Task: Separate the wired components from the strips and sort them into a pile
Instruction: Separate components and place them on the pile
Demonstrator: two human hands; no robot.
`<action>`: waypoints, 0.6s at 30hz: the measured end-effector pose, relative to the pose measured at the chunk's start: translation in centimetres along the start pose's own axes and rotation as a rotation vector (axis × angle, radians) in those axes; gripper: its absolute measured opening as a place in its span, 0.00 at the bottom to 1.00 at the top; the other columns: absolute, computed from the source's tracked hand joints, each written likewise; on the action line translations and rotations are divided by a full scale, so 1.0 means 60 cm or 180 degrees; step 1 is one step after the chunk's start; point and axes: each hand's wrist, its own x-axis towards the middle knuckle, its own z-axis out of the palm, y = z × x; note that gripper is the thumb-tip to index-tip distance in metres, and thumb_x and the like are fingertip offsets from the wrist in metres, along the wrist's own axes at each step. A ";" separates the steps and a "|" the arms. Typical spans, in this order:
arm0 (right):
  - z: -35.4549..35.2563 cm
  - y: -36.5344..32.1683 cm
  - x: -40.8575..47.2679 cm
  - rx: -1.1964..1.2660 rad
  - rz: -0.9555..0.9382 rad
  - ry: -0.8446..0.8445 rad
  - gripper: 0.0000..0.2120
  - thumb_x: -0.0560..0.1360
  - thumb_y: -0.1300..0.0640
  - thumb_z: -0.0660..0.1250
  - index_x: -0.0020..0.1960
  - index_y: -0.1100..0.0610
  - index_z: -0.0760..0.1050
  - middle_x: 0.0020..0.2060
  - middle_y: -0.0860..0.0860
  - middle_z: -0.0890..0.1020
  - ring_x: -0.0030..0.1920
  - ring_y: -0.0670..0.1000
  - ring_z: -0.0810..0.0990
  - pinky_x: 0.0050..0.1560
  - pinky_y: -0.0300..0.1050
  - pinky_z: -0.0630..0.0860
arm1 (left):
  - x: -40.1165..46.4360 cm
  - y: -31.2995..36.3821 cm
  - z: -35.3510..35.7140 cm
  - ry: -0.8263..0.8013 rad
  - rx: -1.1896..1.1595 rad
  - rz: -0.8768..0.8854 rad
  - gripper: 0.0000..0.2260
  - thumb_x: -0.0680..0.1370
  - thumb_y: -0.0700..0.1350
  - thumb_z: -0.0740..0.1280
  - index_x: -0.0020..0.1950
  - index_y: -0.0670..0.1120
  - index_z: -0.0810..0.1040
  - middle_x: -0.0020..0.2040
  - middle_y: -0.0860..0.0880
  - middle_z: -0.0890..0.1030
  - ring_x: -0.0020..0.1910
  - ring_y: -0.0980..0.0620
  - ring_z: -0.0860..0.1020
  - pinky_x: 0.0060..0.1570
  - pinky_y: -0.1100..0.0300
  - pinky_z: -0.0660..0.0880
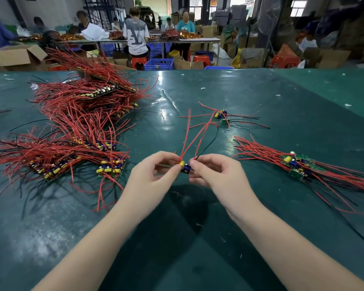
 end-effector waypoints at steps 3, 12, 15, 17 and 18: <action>0.003 0.004 -0.002 -0.0416 -0.0179 -0.0095 0.07 0.74 0.69 0.69 0.41 0.58 0.80 0.34 0.52 0.84 0.36 0.50 0.82 0.42 0.44 0.81 | 0.002 -0.002 -0.003 0.0089 -0.0209 -0.0136 0.08 0.75 0.35 0.69 0.45 0.47 0.82 0.41 0.51 0.85 0.41 0.52 0.83 0.49 0.55 0.80; 0.004 0.002 -0.009 -0.1614 -0.0882 -0.0166 0.06 0.72 0.66 0.70 0.40 0.55 0.80 0.38 0.48 0.83 0.38 0.40 0.80 0.41 0.29 0.74 | 0.003 -0.002 -0.014 0.0126 -0.0050 -0.0220 0.04 0.74 0.37 0.72 0.43 0.45 0.83 0.40 0.50 0.85 0.41 0.54 0.83 0.53 0.52 0.80; 0.007 0.003 -0.013 -0.1789 -0.1078 -0.0286 0.05 0.71 0.66 0.71 0.42 0.57 0.81 0.40 0.51 0.82 0.40 0.43 0.81 0.42 0.32 0.77 | 0.002 -0.001 -0.016 0.0202 0.0183 -0.0115 0.03 0.74 0.37 0.71 0.43 0.44 0.83 0.39 0.49 0.85 0.40 0.53 0.83 0.49 0.56 0.80; 0.009 0.004 -0.015 -0.1802 -0.1171 -0.0341 0.05 0.71 0.66 0.71 0.43 0.58 0.81 0.41 0.51 0.82 0.40 0.44 0.82 0.43 0.33 0.78 | 0.001 -0.001 -0.013 0.0299 0.0341 -0.0065 0.03 0.75 0.37 0.71 0.42 0.45 0.81 0.38 0.49 0.84 0.39 0.53 0.83 0.46 0.61 0.79; 0.010 0.005 -0.015 -0.1802 -0.1207 -0.0357 0.05 0.71 0.66 0.72 0.44 0.59 0.82 0.41 0.51 0.82 0.40 0.44 0.82 0.44 0.34 0.78 | 0.001 0.000 -0.011 0.0334 0.0358 -0.0085 0.04 0.75 0.37 0.70 0.42 0.44 0.80 0.38 0.48 0.84 0.37 0.54 0.83 0.44 0.63 0.79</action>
